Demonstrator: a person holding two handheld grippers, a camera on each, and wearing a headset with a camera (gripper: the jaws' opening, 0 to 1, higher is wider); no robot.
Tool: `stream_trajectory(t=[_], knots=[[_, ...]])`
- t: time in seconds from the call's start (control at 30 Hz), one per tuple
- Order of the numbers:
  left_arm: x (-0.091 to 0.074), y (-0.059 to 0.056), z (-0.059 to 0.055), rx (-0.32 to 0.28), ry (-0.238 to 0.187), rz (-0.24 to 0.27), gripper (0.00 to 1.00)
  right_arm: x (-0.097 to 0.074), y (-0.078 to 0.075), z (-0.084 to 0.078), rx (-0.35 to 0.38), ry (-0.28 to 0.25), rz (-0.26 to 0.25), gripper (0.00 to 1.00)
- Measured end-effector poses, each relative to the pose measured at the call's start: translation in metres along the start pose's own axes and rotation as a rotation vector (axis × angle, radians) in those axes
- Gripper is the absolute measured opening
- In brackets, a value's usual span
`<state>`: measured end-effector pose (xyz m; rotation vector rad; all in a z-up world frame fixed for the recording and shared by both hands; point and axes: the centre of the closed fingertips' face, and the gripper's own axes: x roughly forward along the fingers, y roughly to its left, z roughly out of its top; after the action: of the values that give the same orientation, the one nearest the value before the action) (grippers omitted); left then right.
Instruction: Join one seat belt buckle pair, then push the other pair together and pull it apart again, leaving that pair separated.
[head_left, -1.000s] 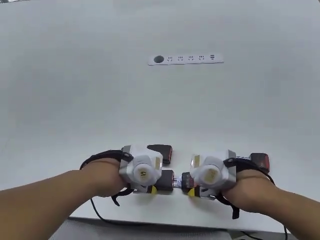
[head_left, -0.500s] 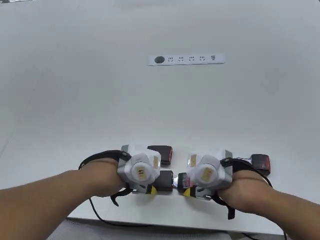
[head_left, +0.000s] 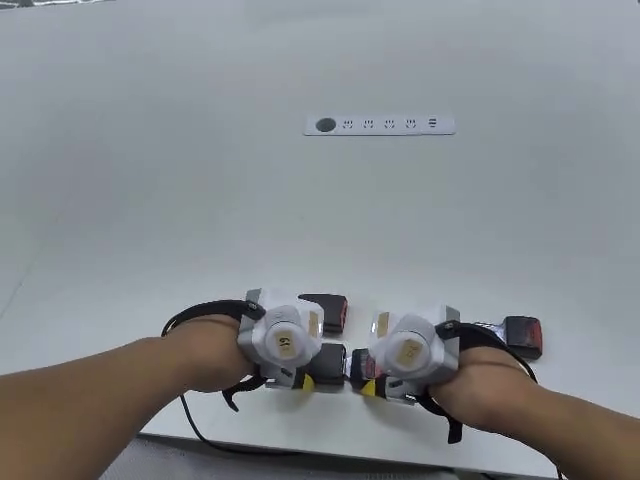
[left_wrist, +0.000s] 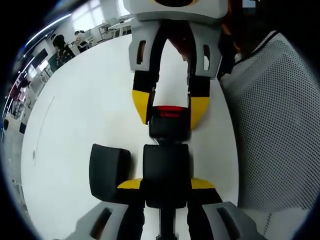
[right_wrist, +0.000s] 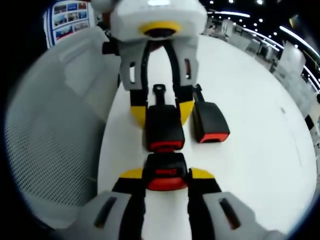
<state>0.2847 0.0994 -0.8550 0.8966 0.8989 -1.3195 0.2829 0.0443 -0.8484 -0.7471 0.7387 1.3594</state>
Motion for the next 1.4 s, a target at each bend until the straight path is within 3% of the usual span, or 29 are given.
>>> stream_trajectory(t=[0.57, 0.6, 0.67, 1.17, 1.3, 1.4], knots=[[0.0001, -0.0018, 0.0018, 0.014, 0.013, -0.010, 0.32, -0.0005, 0.0004, 0.0023, -0.019, 0.002, 0.009, 0.29], [-0.0009, -0.0027, 0.0001, 0.005, 0.021, -0.016, 0.32, -0.0013, -0.0027, -0.0040, -0.001, 0.036, -0.005, 0.29], [-0.0020, -0.0015, 0.0016, 0.002, 0.010, -0.013, 0.33, 0.0008, -0.0033, -0.0004, -0.024, 0.007, 0.008, 0.29], [-0.0020, 0.0010, 0.0011, 0.001, 0.010, -0.014, 0.33, 0.0006, -0.0021, -0.0006, -0.038, 0.013, 0.014, 0.30], [-0.0028, 0.0018, -0.0001, 0.000, -0.020, -0.003, 0.33, -0.0003, -0.0008, -0.0013, -0.051, 0.011, 0.019, 0.30], [-0.0027, 0.0014, 0.0011, -0.004, -0.018, 0.002, 0.33, -0.0009, -0.0008, -0.0011, -0.047, 0.007, 0.022, 0.30]])
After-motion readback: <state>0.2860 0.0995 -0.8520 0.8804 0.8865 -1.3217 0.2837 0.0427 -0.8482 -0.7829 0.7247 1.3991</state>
